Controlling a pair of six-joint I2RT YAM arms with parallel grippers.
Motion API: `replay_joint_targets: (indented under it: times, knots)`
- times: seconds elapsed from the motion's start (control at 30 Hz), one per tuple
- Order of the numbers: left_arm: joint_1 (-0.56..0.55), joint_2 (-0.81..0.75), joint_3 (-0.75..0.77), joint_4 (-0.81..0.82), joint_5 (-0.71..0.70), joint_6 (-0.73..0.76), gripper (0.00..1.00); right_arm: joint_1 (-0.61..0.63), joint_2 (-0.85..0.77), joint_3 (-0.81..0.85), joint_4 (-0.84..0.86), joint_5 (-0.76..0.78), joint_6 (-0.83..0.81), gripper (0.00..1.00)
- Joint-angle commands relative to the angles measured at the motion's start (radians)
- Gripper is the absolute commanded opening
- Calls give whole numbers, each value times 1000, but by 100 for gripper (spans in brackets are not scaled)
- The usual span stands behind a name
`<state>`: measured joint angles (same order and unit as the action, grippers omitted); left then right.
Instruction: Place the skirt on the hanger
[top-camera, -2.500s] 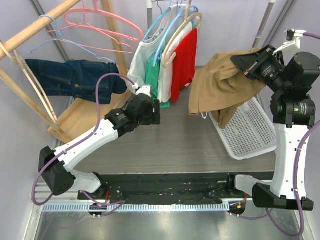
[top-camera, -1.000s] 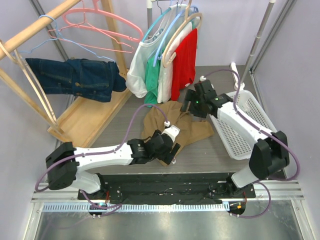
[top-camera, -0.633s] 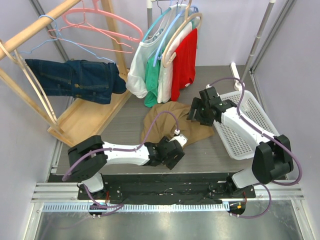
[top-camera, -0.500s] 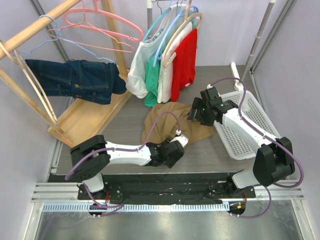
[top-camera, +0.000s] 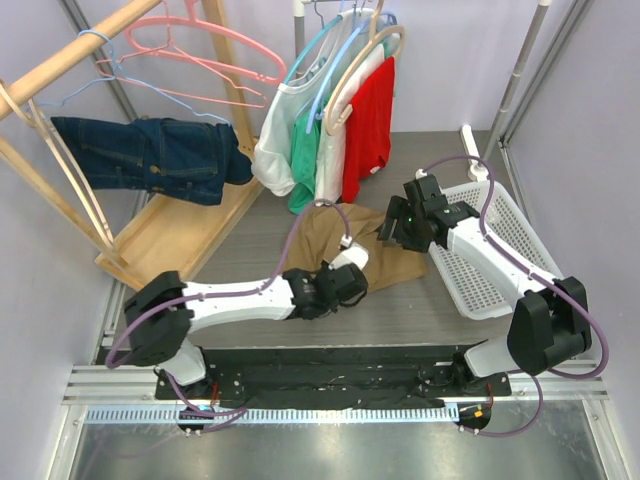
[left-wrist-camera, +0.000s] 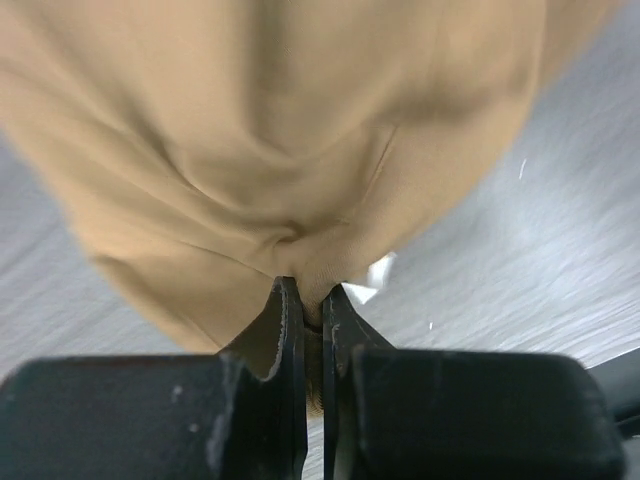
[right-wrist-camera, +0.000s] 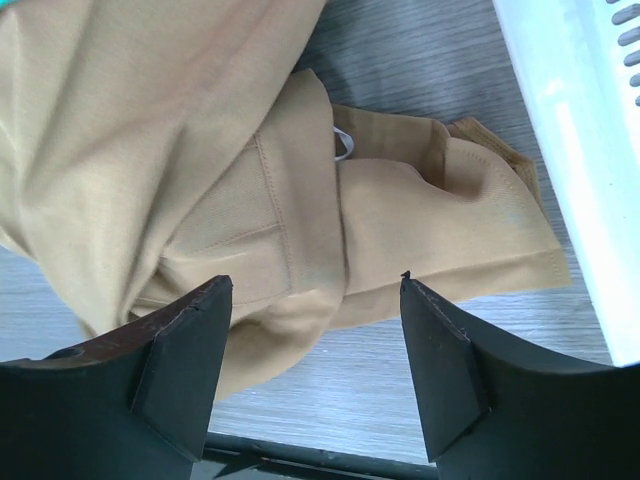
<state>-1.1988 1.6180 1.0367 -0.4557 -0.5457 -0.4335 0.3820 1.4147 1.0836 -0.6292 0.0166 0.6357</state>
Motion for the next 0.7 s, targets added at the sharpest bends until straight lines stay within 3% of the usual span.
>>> replay_joint_targets:
  times: [0.0,0.17,0.37,0.67]
  knots:
    - [82,-162,123,-86,-62,-70,0,-2,-52,-19,52,5,-62,73]
    - [188,-269,200,-143,-17,-94,0,-2,-74,-54,123,-50,-100,70]
    - [238,-328,232,-178,-29,-99,0,-2,-62,-111,327,-127,-117,67]
    - [285,-362,267,-262,-144,-163,0,0,92,-62,312,-61,-134,66]
